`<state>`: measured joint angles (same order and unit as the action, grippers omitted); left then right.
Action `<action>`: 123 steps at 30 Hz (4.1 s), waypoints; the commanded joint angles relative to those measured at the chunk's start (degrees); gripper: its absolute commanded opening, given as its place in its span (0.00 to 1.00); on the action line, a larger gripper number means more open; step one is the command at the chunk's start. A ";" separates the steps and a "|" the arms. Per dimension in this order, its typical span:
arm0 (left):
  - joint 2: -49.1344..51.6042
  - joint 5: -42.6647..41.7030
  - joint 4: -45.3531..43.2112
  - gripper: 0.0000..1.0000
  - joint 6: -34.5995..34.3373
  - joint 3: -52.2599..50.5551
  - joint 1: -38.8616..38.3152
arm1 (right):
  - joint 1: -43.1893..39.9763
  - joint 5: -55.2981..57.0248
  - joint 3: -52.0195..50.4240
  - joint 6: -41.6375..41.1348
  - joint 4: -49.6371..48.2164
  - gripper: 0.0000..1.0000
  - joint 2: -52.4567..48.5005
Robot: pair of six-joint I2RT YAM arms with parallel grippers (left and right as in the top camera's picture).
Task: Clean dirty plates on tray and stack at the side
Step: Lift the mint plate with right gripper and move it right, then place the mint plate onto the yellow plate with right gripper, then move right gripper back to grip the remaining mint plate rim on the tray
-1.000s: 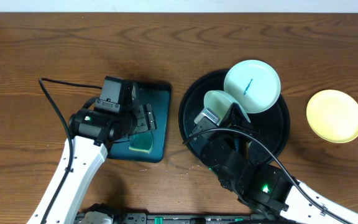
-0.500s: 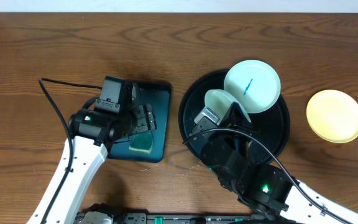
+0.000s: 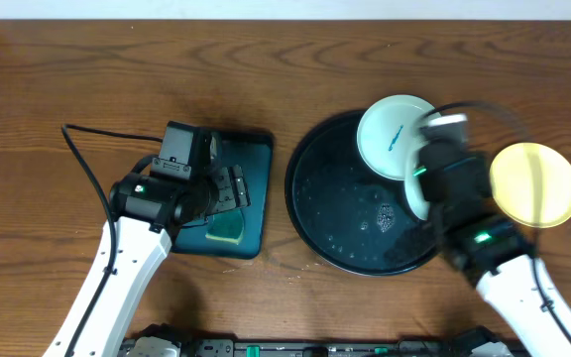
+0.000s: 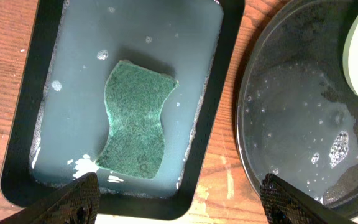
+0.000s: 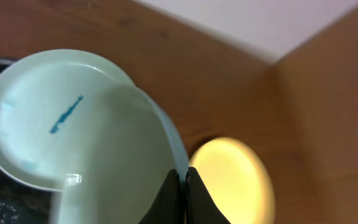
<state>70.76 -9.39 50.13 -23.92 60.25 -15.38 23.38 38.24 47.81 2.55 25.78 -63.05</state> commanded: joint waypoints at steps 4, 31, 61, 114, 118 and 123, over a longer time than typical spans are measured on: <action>0.07 -0.50 0.15 0.83 0.35 1.20 0.31 | -29.20 -40.89 0.72 -18.03 -2.49 0.01 0.46; 0.07 -0.48 0.15 0.84 0.35 1.20 0.31 | -49.16 -70.62 1.33 -16.61 -11.65 0.34 -15.06; 0.07 -0.48 0.15 0.83 0.35 1.20 0.31 | -26.64 -44.52 4.00 -12.79 -23.02 0.01 -39.30; 10.29 7.26 -5.40 0.76 -2.10 -6.82 0.31 | -11.02 -46.01 1.22 -13.66 10.05 0.40 -3.98; 19.89 3.76 -10.56 0.60 -2.03 -7.87 0.31 | -10.84 -46.21 1.22 -13.66 10.14 0.40 -3.98; 30.05 4.07 -14.82 0.20 -1.62 -7.87 0.31 | -10.84 -46.23 1.22 -13.66 10.86 0.39 -3.98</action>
<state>96.44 -4.97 36.71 -25.61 52.88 -15.38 11.62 -7.70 48.88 -11.66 36.21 -67.22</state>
